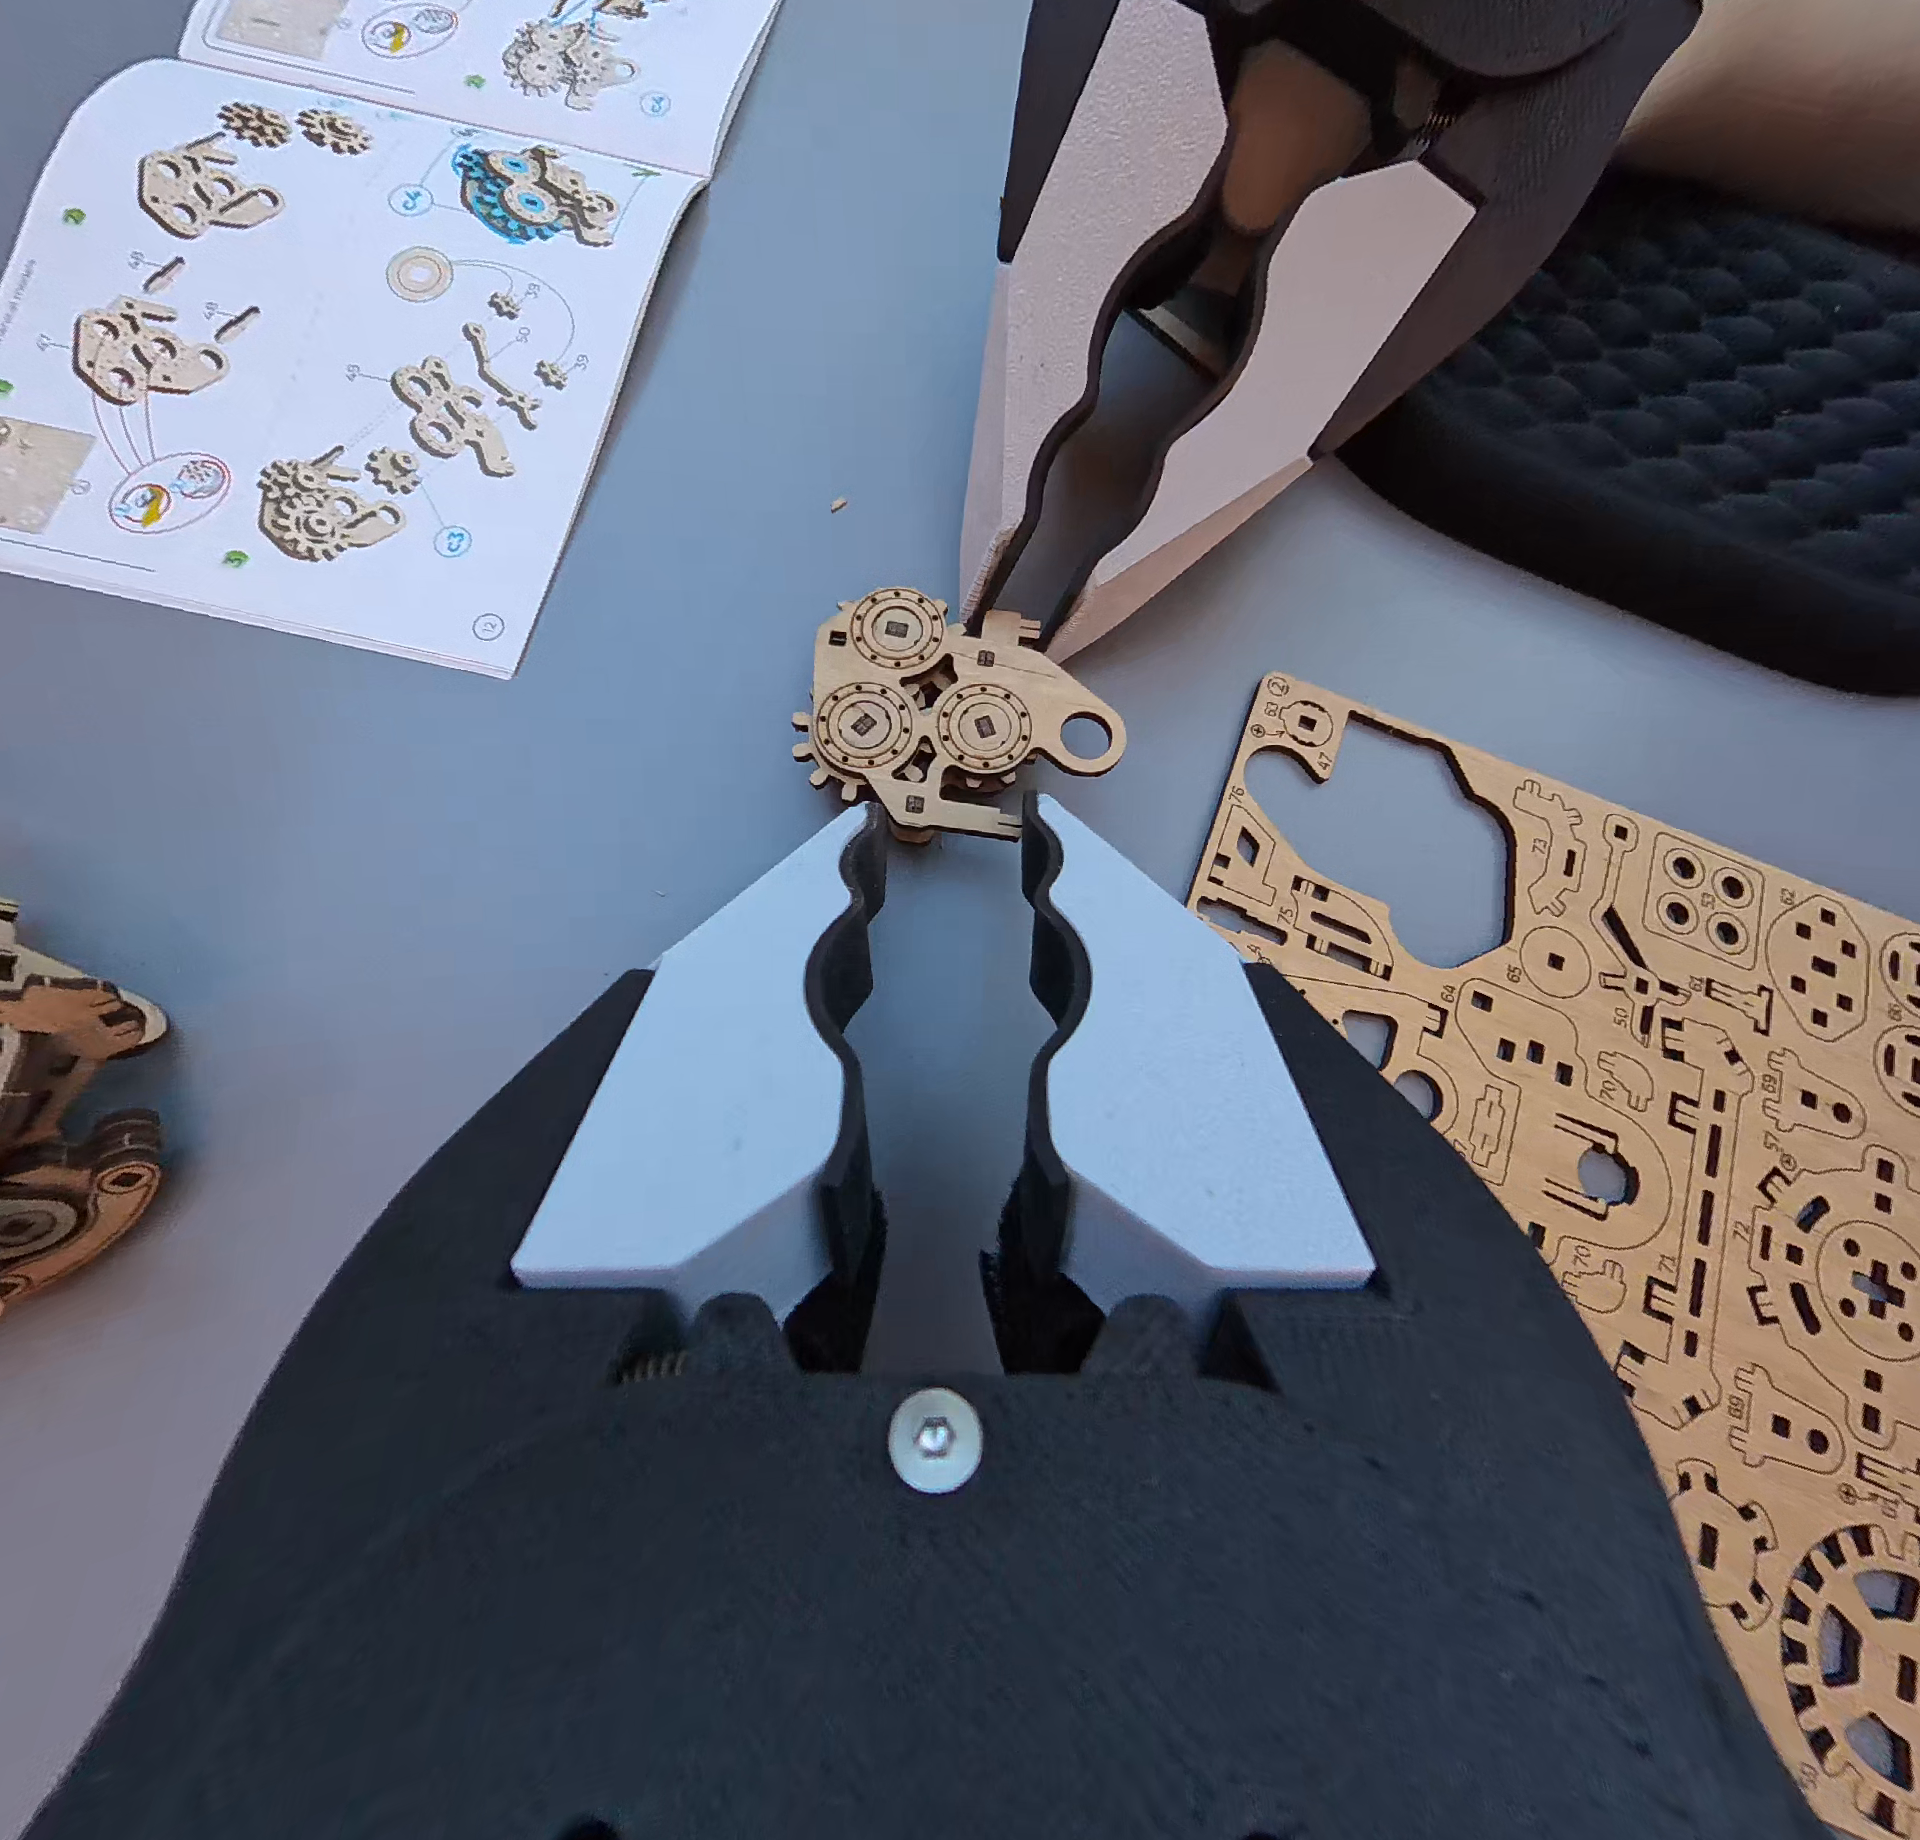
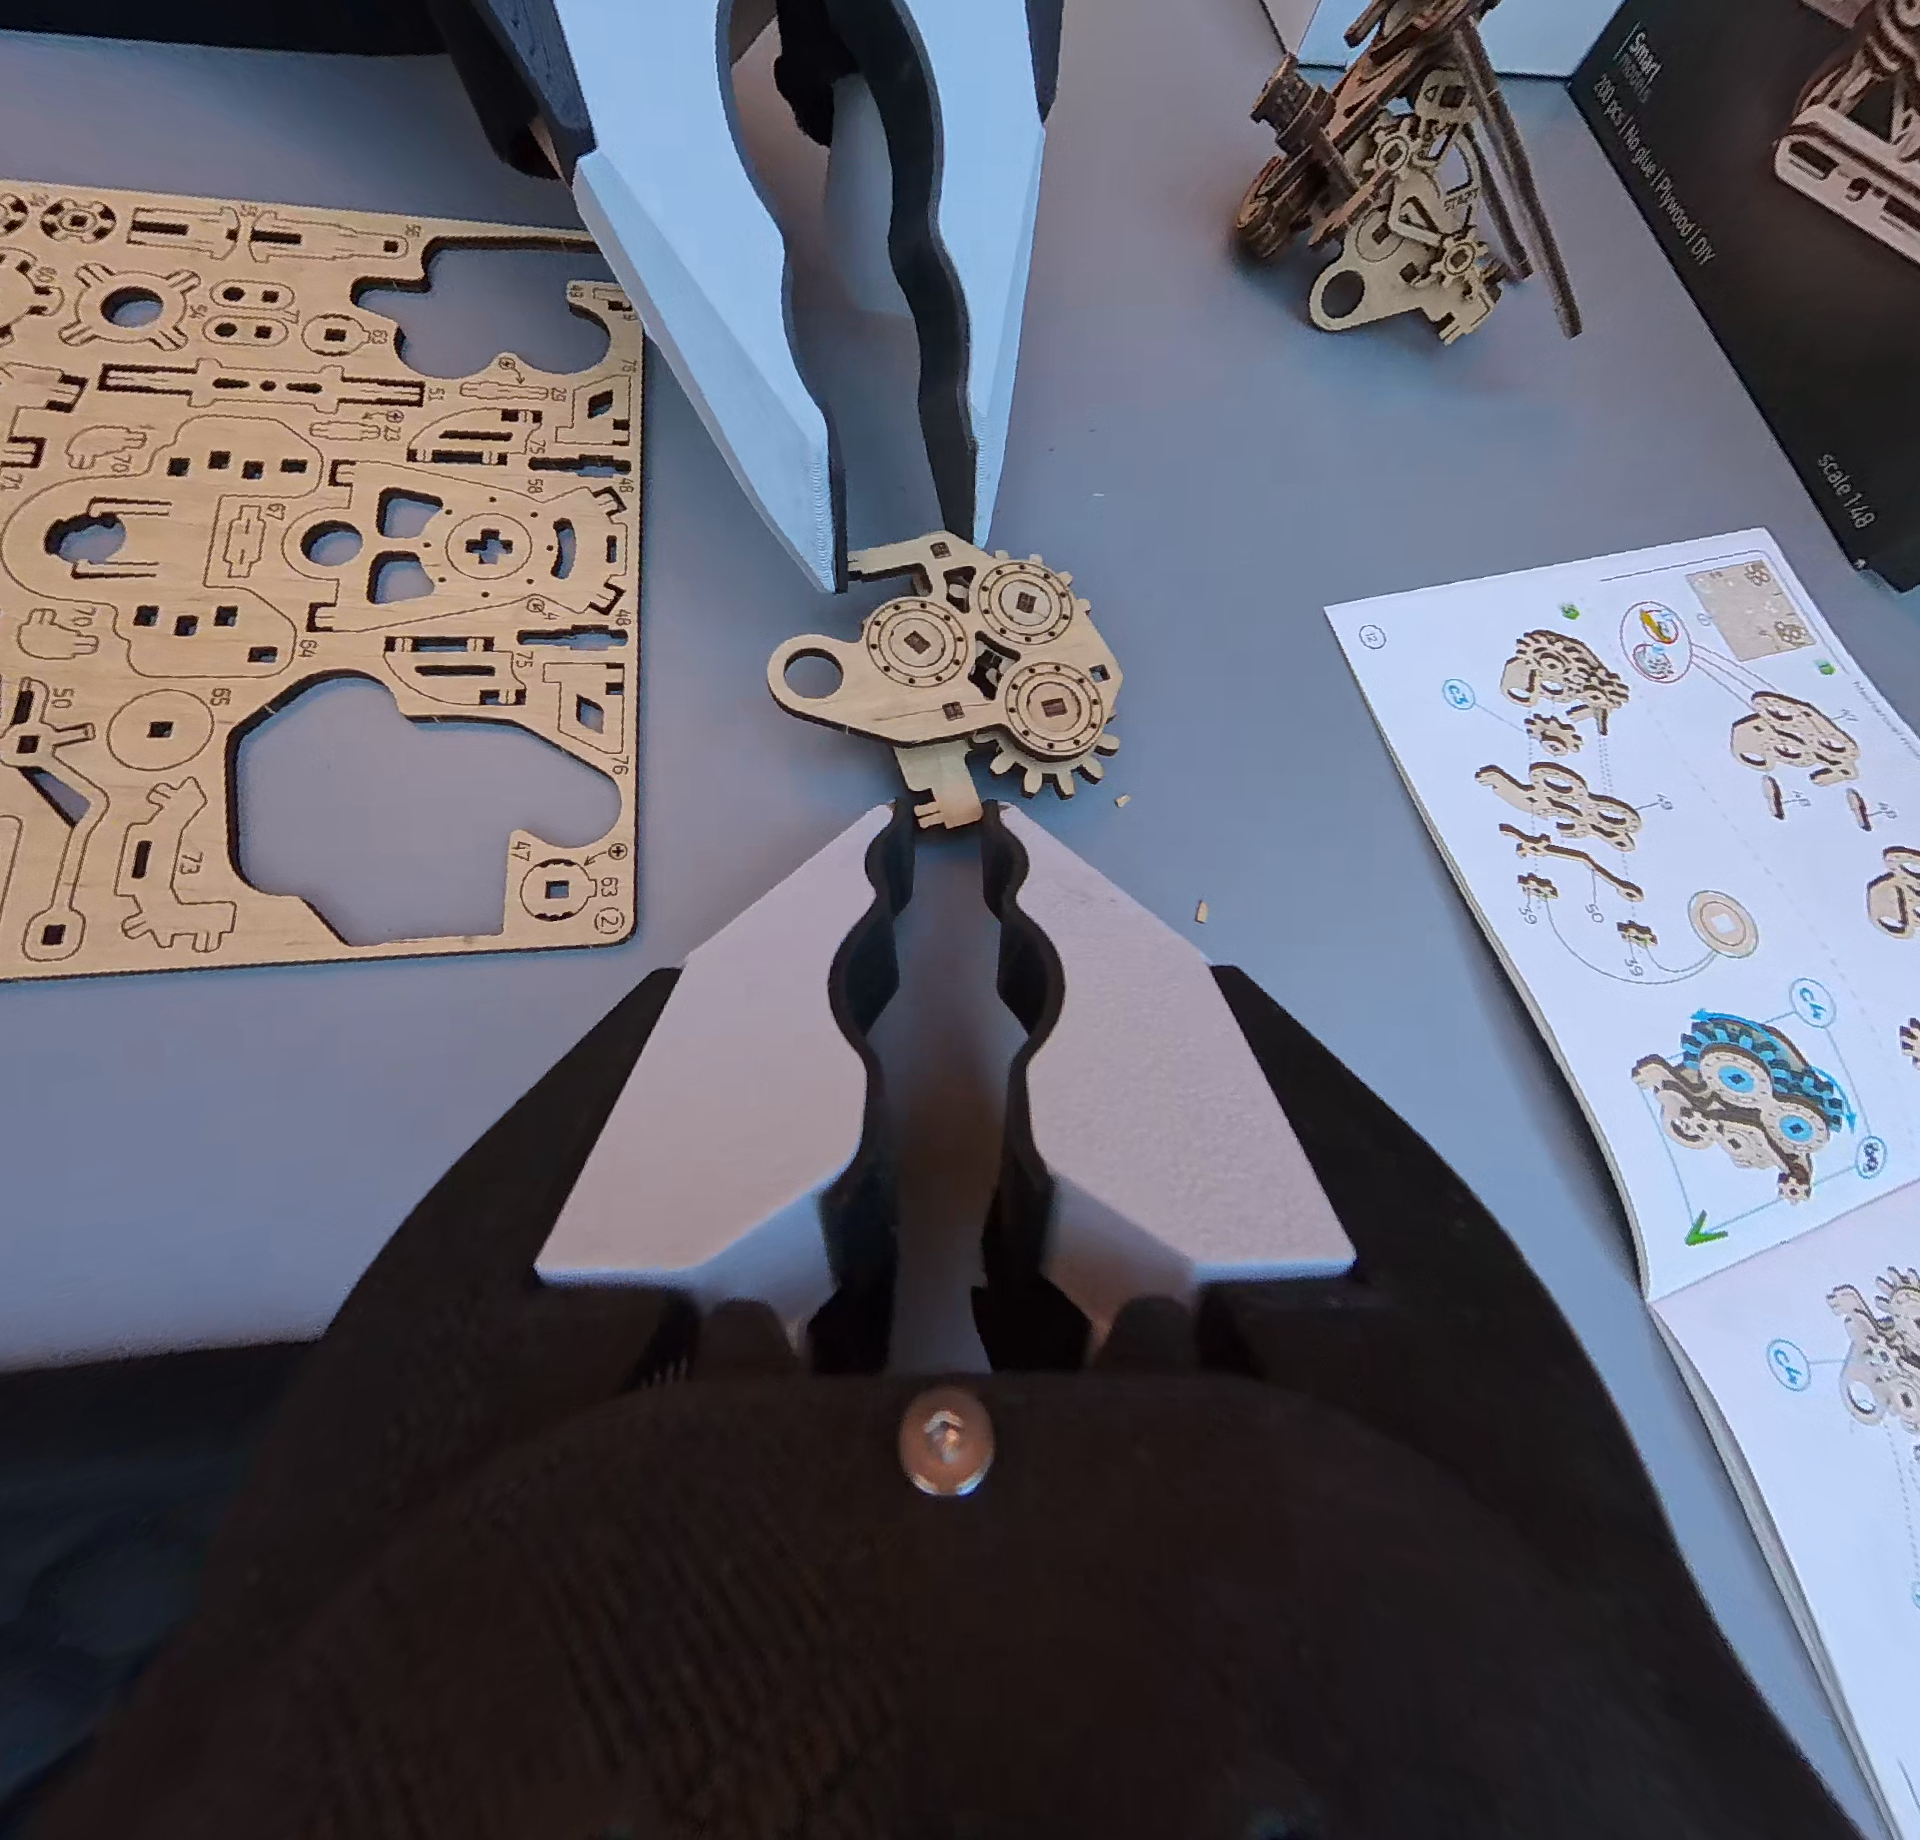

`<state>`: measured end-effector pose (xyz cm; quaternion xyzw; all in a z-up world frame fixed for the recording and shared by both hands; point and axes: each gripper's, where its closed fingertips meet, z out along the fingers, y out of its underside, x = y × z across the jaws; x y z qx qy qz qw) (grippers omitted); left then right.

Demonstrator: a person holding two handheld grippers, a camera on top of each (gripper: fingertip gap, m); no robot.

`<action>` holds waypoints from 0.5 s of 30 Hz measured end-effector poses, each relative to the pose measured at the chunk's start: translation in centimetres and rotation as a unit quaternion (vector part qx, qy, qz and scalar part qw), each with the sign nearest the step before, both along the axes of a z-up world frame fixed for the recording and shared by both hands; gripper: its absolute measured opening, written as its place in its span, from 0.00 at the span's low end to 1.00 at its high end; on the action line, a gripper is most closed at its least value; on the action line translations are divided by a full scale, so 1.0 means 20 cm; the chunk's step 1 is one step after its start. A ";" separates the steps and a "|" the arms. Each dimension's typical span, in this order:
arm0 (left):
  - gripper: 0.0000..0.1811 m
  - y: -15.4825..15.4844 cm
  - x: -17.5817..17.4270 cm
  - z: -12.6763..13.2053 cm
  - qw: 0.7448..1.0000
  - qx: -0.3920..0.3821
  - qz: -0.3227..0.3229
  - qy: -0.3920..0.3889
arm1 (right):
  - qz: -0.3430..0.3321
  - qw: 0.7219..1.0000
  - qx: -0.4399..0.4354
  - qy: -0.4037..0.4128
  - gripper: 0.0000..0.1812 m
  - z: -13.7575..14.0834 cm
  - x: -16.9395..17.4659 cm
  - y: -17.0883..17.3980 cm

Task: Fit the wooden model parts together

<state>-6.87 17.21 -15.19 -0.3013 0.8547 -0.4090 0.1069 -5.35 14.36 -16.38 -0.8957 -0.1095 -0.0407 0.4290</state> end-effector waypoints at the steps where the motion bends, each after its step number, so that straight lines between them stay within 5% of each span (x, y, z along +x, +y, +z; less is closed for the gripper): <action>1: 0.13 0.00 0.00 0.00 1.000 -0.001 0.000 0.000 | 0.003 1.000 0.001 -0.009 0.06 0.00 0.00 0.00; 10: 0.17 0.03 0.01 0.07 0.991 -0.110 0.019 0.069 | 0.023 0.979 0.012 -0.203 0.06 0.04 0.06 -0.01; 15: 0.17 0.10 0.03 0.03 0.990 -0.104 0.035 0.085 | 0.033 0.962 0.027 -0.269 0.06 0.08 0.06 0.00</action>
